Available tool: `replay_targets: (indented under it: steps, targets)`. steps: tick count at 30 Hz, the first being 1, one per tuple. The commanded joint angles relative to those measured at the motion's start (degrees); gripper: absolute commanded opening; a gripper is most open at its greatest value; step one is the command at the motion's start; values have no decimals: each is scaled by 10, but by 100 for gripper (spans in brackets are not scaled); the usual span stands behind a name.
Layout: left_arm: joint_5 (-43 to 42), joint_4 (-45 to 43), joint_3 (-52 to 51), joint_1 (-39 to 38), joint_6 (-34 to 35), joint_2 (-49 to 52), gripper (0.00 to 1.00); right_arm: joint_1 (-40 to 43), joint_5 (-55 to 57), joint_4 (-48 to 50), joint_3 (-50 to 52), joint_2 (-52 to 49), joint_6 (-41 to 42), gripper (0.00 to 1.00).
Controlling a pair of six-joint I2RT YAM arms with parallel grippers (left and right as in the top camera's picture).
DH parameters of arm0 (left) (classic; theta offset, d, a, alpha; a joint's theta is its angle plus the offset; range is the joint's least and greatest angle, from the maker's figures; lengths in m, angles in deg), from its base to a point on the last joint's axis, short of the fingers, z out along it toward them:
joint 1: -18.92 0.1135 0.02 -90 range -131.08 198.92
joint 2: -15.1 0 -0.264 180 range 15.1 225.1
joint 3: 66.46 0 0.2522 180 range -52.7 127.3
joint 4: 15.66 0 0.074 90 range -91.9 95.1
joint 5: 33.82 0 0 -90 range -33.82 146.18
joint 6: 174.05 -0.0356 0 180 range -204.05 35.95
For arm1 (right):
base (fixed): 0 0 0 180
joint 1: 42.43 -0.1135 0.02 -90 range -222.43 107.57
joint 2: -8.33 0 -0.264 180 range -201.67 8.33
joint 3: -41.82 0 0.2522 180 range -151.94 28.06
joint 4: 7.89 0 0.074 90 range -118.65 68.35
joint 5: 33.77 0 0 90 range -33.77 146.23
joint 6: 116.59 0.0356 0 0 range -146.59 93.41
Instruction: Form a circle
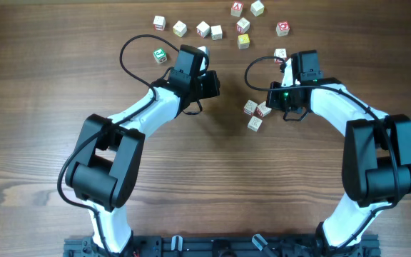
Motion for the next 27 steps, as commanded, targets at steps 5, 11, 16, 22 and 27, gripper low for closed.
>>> replay_targets:
  steps: [5,11,16,22,27]
  targets:
    - [-5,0,1,-2,3,5,15,0,-3,-10,-12,0,-6,5]
    - [-5,0,1,-2,3,5,15,2,87,-9,-14,16,33,4]
    - [-4,0,1,-2,3,5,15,2,93,-5,-37,74,2,4]
    - [22,0,1,-2,3,5,15,0,15,37,-36,72,-27,5]
    - [25,0,1,-2,3,5,15,-13,-10,84,-37,18,-38,5]
